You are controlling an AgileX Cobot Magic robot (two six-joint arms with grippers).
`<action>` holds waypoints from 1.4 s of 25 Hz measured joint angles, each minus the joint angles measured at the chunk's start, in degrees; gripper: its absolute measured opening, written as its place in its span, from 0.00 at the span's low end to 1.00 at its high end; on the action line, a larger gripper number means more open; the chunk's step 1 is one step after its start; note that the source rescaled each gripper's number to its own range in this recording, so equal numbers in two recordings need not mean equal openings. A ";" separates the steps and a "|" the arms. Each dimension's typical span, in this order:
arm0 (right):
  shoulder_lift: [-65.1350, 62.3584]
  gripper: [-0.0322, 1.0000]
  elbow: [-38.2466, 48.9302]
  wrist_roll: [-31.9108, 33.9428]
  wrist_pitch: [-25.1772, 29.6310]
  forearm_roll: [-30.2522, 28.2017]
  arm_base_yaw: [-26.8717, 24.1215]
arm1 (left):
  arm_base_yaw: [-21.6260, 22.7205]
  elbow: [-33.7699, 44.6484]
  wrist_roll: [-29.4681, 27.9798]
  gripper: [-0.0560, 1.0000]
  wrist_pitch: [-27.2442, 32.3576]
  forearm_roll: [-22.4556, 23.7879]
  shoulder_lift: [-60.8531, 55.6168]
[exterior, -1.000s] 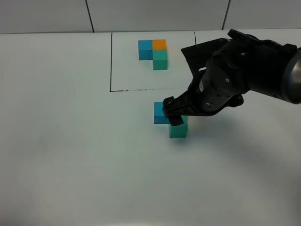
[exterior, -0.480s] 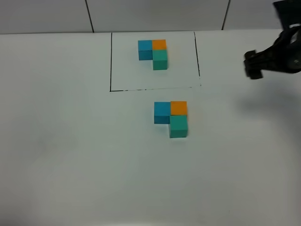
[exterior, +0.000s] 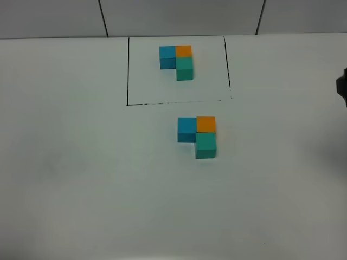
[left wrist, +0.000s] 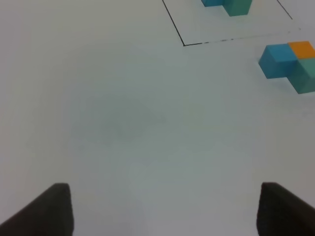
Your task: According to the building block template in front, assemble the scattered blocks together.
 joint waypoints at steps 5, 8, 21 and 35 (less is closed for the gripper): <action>-15.05 1.00 8.83 0.88 0.10 0.55 0.00 | 0.00 0.00 0.00 0.70 0.00 0.00 0.00; -24.50 1.00 13.34 0.92 1.48 0.82 0.00 | 0.00 0.00 0.00 0.70 0.00 0.00 0.00; -55.94 1.00 20.59 3.64 22.61 1.21 0.00 | 0.00 0.00 0.00 0.70 0.00 0.00 0.00; -59.57 0.91 22.26 3.70 23.98 2.33 0.00 | 0.00 0.00 0.00 0.70 0.00 0.00 0.00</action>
